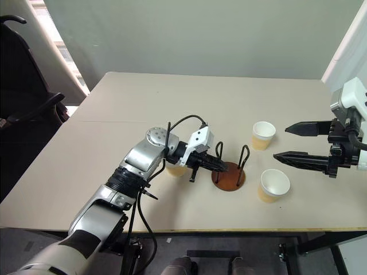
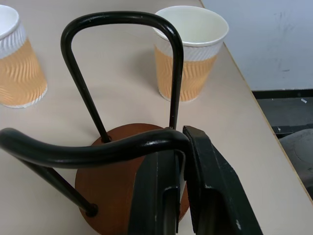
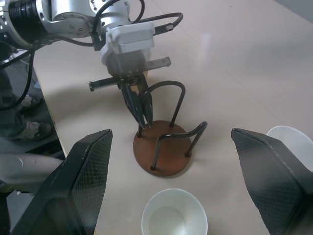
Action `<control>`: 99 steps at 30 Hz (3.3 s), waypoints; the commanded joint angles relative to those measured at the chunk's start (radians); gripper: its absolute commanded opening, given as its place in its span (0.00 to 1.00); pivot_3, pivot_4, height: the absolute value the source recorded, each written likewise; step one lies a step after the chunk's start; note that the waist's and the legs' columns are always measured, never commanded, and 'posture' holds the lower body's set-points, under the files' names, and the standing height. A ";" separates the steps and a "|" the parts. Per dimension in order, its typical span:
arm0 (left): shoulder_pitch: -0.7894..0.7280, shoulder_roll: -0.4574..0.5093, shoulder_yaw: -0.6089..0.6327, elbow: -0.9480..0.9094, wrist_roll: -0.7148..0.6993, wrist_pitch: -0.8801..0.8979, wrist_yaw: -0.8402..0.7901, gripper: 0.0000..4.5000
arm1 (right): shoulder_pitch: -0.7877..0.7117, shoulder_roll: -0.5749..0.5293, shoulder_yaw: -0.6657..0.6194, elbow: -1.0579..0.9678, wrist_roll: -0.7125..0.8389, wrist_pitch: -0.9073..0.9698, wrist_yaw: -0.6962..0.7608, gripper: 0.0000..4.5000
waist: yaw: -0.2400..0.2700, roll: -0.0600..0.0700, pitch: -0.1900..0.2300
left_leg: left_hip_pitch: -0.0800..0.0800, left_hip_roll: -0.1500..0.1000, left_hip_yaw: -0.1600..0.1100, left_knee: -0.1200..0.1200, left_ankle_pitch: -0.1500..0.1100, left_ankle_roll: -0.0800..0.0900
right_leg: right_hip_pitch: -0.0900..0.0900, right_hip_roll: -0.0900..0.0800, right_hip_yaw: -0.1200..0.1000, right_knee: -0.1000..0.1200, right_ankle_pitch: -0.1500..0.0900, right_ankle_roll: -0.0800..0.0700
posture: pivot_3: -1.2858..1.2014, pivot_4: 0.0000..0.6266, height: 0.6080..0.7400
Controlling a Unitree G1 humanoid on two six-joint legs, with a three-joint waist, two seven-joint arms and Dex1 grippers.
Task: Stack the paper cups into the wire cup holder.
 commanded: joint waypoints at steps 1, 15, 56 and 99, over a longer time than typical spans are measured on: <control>0.022 0.015 -0.030 -0.049 0.029 -0.001 0.007 0.00 | -0.016 -0.018 -0.015 -0.007 0.005 -0.031 -0.004 0.90 | 0.000 0.000 0.000 | 0.000 0.000 0.000 0.000 0.000 0.000 | 0.000 0.000 0.000 0.000 0.000 0.000 | 0.52 0.24 1.00; 0.081 0.172 -0.041 -0.275 0.038 0.107 -0.003 0.91 | -0.176 -0.021 0.241 0.132 -0.145 -0.223 0.055 0.90 | -0.004 0.002 -0.001 | 0.002 0.000 0.000 -0.001 -0.001 0.001 | 0.002 0.000 0.001 0.000 -0.001 -0.001 | 0.52 0.24 1.00; 0.060 0.438 0.310 -0.381 -0.273 0.243 0.025 0.99 | -0.867 0.566 0.987 1.357 -1.203 -1.025 0.265 0.90 | -0.023 0.003 -0.001 | -0.003 0.002 -0.003 -0.010 0.003 -0.006 | -0.011 0.000 -0.003 0.001 0.001 -0.010 | 0.52 0.24 1.00; 0.128 0.465 0.309 -0.302 -0.236 0.143 0.035 1.00 | -0.753 0.370 0.862 0.173 -0.962 -0.560 0.559 0.02 | -0.031 0.003 0.000 | -0.001 0.004 -0.005 -0.018 0.009 -0.014 | -0.012 0.002 -0.006 0.004 -0.002 -0.027 | 0.52 0.24 1.00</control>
